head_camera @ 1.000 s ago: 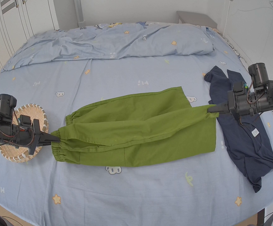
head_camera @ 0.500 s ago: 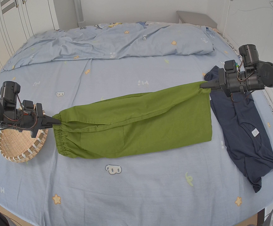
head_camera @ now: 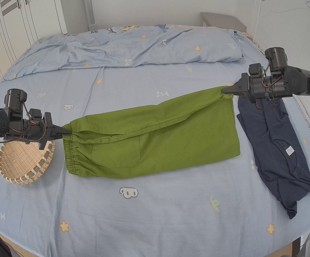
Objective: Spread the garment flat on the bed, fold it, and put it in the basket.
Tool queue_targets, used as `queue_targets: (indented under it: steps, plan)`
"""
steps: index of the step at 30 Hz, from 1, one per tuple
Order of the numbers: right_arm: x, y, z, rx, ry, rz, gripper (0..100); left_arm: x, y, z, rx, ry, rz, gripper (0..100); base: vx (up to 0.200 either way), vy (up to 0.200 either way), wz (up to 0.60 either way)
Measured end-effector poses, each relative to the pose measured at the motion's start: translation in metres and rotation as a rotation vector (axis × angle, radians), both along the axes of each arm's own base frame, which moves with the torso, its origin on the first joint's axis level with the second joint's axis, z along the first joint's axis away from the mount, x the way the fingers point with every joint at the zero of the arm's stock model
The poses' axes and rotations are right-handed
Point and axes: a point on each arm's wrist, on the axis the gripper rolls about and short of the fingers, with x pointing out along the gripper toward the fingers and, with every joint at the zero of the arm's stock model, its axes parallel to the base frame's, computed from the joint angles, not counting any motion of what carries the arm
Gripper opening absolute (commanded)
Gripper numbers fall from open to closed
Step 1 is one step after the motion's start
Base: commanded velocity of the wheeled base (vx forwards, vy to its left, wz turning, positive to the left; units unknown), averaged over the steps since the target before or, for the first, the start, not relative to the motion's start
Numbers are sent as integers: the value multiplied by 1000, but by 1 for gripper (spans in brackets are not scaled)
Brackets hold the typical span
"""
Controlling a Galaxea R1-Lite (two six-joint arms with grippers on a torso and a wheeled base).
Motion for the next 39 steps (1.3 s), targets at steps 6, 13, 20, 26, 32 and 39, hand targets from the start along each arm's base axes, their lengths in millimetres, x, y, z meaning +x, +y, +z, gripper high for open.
queue_targets:
  steps: [6,13,20,26,32,39]
  plan:
    - [11,1,-3,-7,-23,5,0,7,4,-2,6,-36,8,0,0,0,0]
    - [19,2,-13,-11,-13,6,0,15,6,-11,8,-46,9,0,0,0,0]
    - [27,3,-26,-22,0,11,0,22,7,-19,6,-42,10,100,0,0,0]
    - [31,3,-33,-26,7,14,100,27,6,-23,6,-40,5,100,0,0,0]
    - [35,9,-45,-30,33,26,100,33,0,-27,1,-33,-10,100,0,0,0]
    - [38,11,-56,-35,62,30,100,33,-12,-28,-17,-6,-32,100,0,0,0]
